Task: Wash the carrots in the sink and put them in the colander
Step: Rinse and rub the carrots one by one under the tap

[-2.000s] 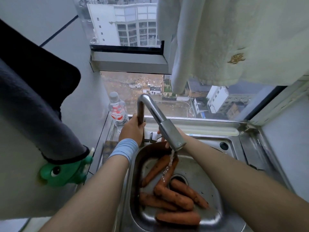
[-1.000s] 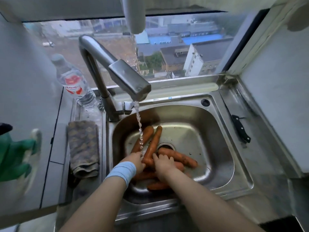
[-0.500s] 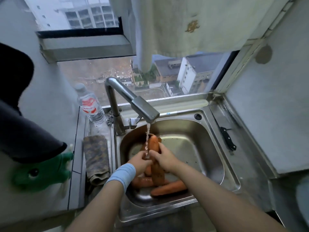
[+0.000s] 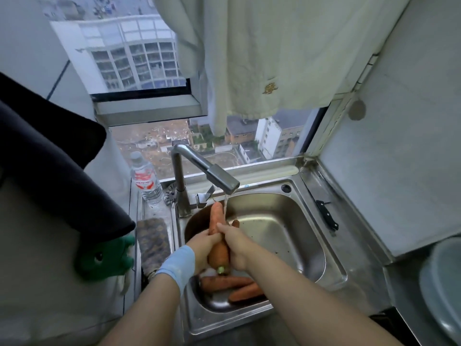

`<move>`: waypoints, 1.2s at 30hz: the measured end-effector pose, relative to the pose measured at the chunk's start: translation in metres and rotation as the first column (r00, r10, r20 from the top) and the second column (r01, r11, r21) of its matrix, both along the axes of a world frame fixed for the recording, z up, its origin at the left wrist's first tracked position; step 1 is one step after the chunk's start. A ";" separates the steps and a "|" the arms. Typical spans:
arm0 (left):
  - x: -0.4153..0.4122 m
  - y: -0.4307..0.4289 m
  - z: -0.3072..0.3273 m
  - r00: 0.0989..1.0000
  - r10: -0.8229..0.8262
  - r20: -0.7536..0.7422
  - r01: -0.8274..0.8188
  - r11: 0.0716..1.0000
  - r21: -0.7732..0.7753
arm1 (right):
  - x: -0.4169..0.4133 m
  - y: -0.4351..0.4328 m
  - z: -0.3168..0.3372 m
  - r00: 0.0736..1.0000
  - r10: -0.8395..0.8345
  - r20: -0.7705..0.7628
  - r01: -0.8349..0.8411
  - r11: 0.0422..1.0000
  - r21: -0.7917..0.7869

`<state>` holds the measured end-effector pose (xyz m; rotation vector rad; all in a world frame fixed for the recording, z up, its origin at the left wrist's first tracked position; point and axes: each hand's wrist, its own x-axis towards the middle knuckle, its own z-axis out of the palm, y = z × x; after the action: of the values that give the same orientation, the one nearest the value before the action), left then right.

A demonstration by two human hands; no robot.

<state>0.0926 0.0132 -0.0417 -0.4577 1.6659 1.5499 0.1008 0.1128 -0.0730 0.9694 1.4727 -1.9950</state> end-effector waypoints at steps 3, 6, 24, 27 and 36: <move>0.002 -0.001 0.004 0.991 0.106 0.086 -0.120 0.976 0.183 | -0.001 0.001 0.007 1.000 0.009 -0.007 -0.009 0.998 0.056; 0.004 0.000 0.008 0.972 0.202 0.120 -0.225 0.945 0.236 | -0.001 0.007 0.016 0.999 0.001 -0.035 0.001 0.998 0.069; -0.011 0.021 0.033 0.969 0.243 0.050 -0.245 0.968 0.049 | -0.016 0.030 0.023 0.987 0.134 0.089 -0.129 0.990 -0.056; -0.008 0.025 0.035 0.976 0.207 0.067 -0.213 0.973 0.086 | -0.026 0.030 0.023 0.989 0.114 0.099 -0.118 0.992 0.039; -0.009 0.021 0.029 0.939 0.336 0.076 -0.329 0.940 -0.086 | -0.014 0.032 0.037 0.950 0.291 0.115 -0.296 0.955 0.029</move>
<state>0.0839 0.0347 -0.0128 -0.8736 1.6388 1.6838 0.0867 0.1448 -0.0355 0.8088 1.5099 -1.6766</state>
